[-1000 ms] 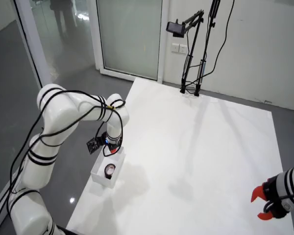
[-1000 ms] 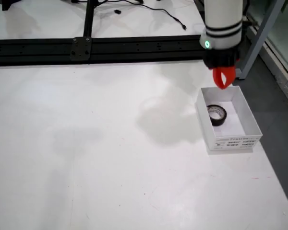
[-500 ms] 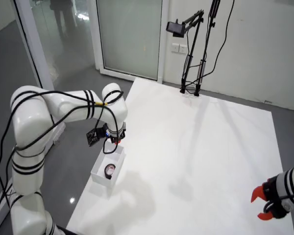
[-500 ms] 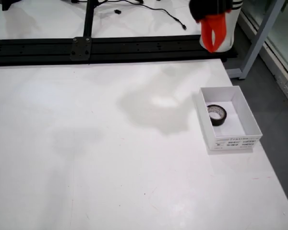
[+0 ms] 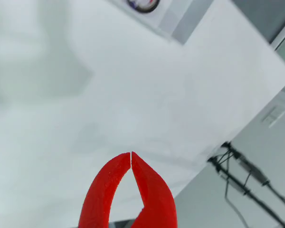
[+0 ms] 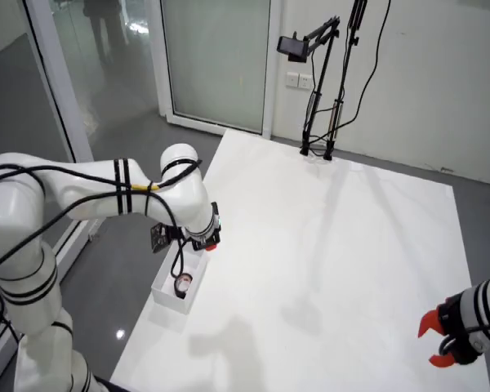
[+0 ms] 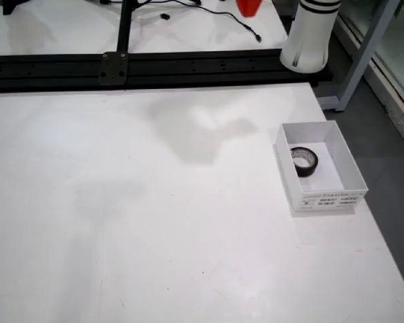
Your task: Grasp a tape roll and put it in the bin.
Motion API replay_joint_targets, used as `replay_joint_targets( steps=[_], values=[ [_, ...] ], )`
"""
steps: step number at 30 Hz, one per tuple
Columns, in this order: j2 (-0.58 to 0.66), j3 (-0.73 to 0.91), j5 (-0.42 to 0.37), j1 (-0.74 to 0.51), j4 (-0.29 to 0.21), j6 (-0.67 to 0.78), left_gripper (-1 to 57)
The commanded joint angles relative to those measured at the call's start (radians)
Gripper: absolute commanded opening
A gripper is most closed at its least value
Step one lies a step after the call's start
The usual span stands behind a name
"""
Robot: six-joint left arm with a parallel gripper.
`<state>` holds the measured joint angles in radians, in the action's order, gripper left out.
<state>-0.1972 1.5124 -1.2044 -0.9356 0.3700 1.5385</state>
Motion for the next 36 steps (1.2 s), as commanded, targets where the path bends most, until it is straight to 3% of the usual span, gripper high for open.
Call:
replay_joint_targets(
  steps=[1, 36],
  values=[
    [0.081, -0.001, -0.026, -0.213, -0.074, 0.000, -0.6],
    [0.081, -0.001, -0.035, -0.196, -0.074, 0.000, -0.4]
  ],
)
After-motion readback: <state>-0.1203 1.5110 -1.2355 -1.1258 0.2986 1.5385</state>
